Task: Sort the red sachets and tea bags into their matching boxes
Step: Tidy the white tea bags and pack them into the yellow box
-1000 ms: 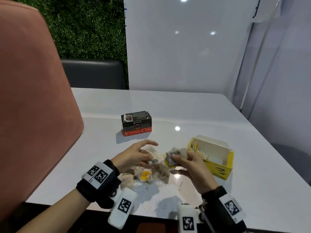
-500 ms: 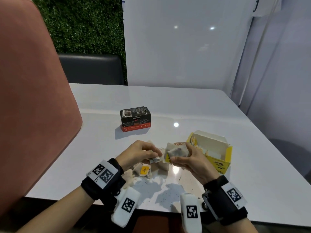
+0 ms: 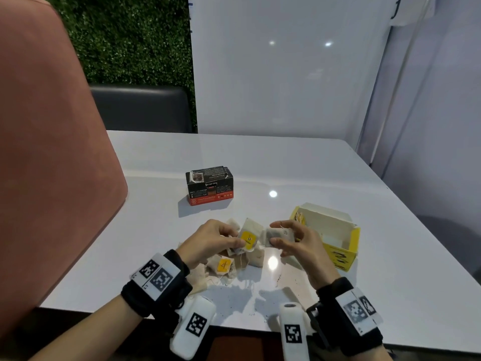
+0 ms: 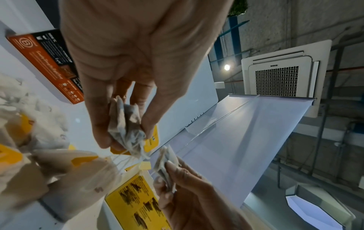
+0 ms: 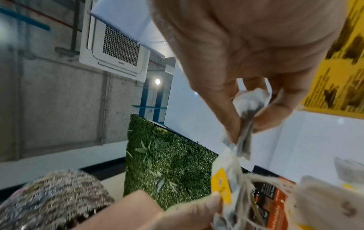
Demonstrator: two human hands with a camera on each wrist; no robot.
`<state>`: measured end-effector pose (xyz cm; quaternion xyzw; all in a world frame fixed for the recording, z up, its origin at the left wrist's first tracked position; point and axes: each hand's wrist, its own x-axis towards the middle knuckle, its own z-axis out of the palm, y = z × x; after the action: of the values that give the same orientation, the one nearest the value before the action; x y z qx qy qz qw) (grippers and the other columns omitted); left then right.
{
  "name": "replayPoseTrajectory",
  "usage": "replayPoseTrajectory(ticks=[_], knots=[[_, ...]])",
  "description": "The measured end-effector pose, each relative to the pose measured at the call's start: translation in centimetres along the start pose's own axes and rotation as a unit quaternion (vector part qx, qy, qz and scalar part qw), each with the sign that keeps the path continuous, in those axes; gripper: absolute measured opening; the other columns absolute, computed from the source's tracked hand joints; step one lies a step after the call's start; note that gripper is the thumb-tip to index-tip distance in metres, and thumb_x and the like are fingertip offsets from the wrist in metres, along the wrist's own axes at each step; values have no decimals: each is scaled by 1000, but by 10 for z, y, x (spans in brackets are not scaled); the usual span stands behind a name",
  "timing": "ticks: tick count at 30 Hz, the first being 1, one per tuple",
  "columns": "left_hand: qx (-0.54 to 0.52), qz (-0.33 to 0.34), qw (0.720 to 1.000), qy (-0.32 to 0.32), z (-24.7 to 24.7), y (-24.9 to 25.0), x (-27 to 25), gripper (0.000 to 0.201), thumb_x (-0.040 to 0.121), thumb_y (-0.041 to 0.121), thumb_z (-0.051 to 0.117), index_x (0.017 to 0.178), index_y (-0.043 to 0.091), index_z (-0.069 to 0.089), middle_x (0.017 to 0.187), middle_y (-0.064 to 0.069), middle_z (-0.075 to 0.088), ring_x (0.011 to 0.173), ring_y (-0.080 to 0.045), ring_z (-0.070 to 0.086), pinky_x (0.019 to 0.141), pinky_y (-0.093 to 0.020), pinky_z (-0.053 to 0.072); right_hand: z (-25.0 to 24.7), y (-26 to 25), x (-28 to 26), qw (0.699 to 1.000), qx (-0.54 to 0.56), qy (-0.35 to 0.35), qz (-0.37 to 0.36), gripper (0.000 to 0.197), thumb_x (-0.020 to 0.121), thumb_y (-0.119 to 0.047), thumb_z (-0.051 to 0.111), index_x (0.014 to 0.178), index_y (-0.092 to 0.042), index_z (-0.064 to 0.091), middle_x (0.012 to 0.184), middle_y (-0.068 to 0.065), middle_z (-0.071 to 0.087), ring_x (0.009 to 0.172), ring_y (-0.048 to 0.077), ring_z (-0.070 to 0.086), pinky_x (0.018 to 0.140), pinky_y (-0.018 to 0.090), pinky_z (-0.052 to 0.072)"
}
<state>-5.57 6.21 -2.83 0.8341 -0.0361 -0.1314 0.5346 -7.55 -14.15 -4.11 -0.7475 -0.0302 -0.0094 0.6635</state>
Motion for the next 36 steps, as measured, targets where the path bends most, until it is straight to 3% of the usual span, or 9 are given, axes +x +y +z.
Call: replayPoseTrajectory(ticks=[4,7,10,15,20,23,26,31,36], knots=[[11,-4,1000,-20,-1,3,0,11,79,15,72,71,8,70,72,-9,68,66,-17,63,74,-32,51,-5,-6,-3,999,40,-25,-9,9,80,-3,67,88,0,66,85,17,67,69,16,64,62,22,54],[29,-5,999,-30,1,4,0,14,80,17,72,80,3,72,79,-12,69,73,-20,62,80,-36,51,-4,-10,-5,999,-26,-30,-32,10,79,-10,70,87,-6,64,87,11,68,77,20,63,69,28,50],[56,10,998,-28,0,7,-3,10,79,19,73,73,12,71,74,-6,69,70,-16,64,79,-35,53,-6,-13,-6,994,-94,-34,-38,17,83,-10,65,97,-18,61,93,5,68,87,21,64,73,34,53],[103,46,993,-34,0,11,-7,8,76,18,76,71,16,69,70,-1,67,65,-11,65,66,-19,51,-2,-16,-1,992,-103,-78,-5,8,88,-14,62,88,-10,69,84,10,69,70,15,62,53,17,48],[97,53,993,-29,-1,6,-7,8,74,20,78,78,14,73,81,-6,70,74,-14,66,77,-30,56,3,-12,1,994,-80,-76,13,9,84,-4,64,85,-4,72,80,18,70,65,15,62,53,17,48],[61,52,997,-11,-2,0,-8,10,74,16,77,82,16,71,90,-13,67,77,-16,64,75,-28,57,-3,-14,2,992,-118,19,-32,5,78,-12,69,77,-11,74,77,4,72,74,14,65,62,23,51],[32,40,998,20,2,-2,-10,28,73,13,78,97,14,63,92,-4,59,86,-15,61,70,-22,55,0,-17,1,970,-199,104,-98,5,76,-10,70,75,-14,73,74,-2,68,71,9,59,61,19,44],[-8,26,998,54,13,-4,-10,41,71,10,79,104,13,54,98,-7,58,89,-11,60,64,-15,55,28,-13,-12,924,-320,43,-205,7,81,-11,68,85,-14,74,85,-4,65,72,8,56,61,12,39],[-44,32,996,67,14,-6,-10,33,74,11,76,98,18,55,102,-15,64,92,-24,65,78,-33,59,37,-4,-18,918,-339,21,-206,9,84,-11,62,87,-10,70,88,2,63,76,17,56,65,31,48]])
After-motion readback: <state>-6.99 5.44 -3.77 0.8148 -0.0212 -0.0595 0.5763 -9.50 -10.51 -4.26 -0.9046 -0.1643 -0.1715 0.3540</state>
